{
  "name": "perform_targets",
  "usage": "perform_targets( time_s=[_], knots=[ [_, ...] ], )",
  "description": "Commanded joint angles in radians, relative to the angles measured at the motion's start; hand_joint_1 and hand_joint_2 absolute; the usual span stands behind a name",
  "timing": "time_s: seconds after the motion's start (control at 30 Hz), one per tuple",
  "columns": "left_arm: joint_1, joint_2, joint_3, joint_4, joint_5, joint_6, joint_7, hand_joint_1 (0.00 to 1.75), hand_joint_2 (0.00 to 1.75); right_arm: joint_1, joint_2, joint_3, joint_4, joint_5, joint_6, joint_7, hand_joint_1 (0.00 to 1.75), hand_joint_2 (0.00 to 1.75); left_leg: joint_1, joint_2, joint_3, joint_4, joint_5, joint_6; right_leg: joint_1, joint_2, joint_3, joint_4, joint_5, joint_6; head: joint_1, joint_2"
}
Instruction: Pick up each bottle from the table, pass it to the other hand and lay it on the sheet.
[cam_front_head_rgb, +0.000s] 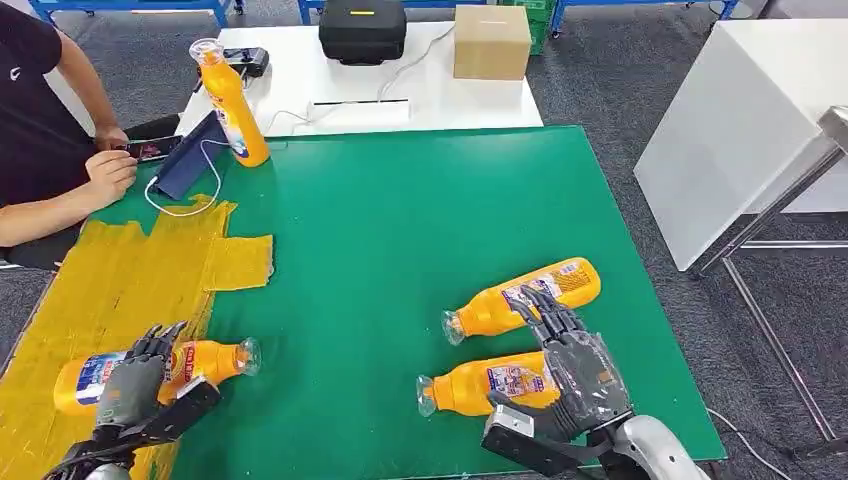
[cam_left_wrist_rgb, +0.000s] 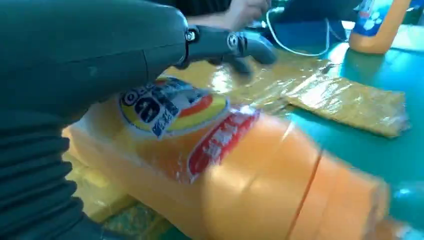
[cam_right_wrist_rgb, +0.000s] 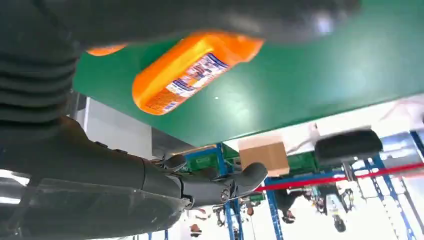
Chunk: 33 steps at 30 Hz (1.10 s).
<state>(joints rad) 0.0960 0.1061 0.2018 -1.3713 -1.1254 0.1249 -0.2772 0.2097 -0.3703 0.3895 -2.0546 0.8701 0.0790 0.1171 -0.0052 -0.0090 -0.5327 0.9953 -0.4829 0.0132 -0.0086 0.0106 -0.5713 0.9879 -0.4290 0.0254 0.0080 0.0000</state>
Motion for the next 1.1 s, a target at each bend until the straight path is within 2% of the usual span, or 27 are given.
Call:
perform_targets(
  time_s=[0.03, 0.2, 0.43, 0.7, 0.83, 0.97, 1.1],
  knots=[
    [-0.020, -0.083, 0.037, -0.027, 0.302, -0.167, -0.053, 0.00, 0.00, 0.029, -0.120, -0.047, 0.081, -0.002, 0.078, 0.024, 0.00, 1.75, 0.001, -0.001, 0.000, -0.001, 0.000, 0.000, 0.001, -0.002, 0.002, -0.003, 0.001, 0.000, 0.000, 0.000],
    [-0.050, -0.123, 0.099, -0.078, 0.457, -0.200, -0.025, 0.00, 0.00, 0.048, -0.156, 0.009, 0.116, 0.013, 0.072, 0.035, 0.00, 1.75, 0.000, -0.001, -0.001, 0.000, 0.000, 0.000, -0.001, -0.003, 0.001, -0.002, 0.000, 0.000, 0.000, 0.000],
    [-0.057, -0.169, 0.162, -0.261, 0.723, -0.265, -0.020, 0.00, 0.00, 0.039, -0.206, 0.130, 0.187, 0.008, 0.030, 0.101, 0.00, 1.75, 0.002, 0.000, -0.002, 0.001, -0.001, -0.001, 0.002, -0.002, 0.000, -0.003, 0.000, 0.000, 0.000, 0.000],
    [-0.023, -0.202, 0.091, -0.395, 0.745, -0.259, -0.028, 0.00, 0.00, -0.012, -0.142, 0.182, 0.302, 0.030, 0.023, 0.119, 0.00, 1.75, 0.002, 0.002, -0.002, 0.000, -0.001, 0.000, 0.002, 0.000, -0.001, -0.003, 0.001, 0.000, -0.001, 0.000],
    [-0.018, -0.195, 0.070, -0.399, 0.746, -0.259, -0.031, 0.00, 0.00, -0.020, -0.136, 0.188, 0.321, 0.033, 0.025, 0.123, 0.00, 1.75, 0.001, 0.001, -0.003, 0.000, 0.000, 0.000, 0.001, 0.000, -0.003, -0.002, 0.001, 0.000, 0.000, 0.000],
    [-0.046, -0.197, 0.004, -0.451, 0.758, -0.260, 0.019, 0.00, 0.00, -0.094, -0.060, 0.218, 0.409, 0.133, 0.064, 0.171, 0.00, 1.75, 0.001, 0.001, -0.004, 0.000, 0.000, 0.000, 0.001, 0.000, -0.003, -0.002, 0.001, 0.000, 0.000, 0.000],
    [-0.026, -0.184, -0.004, -0.426, 0.768, -0.244, -0.016, 0.00, 0.00, -0.067, -0.075, 0.211, 0.467, 0.161, 0.011, 0.156, 0.00, 1.75, 0.003, 0.001, -0.001, -0.002, 0.000, -0.002, 0.004, -0.002, 0.001, -0.006, 0.002, 0.000, 0.000, 0.000]
  ],
)
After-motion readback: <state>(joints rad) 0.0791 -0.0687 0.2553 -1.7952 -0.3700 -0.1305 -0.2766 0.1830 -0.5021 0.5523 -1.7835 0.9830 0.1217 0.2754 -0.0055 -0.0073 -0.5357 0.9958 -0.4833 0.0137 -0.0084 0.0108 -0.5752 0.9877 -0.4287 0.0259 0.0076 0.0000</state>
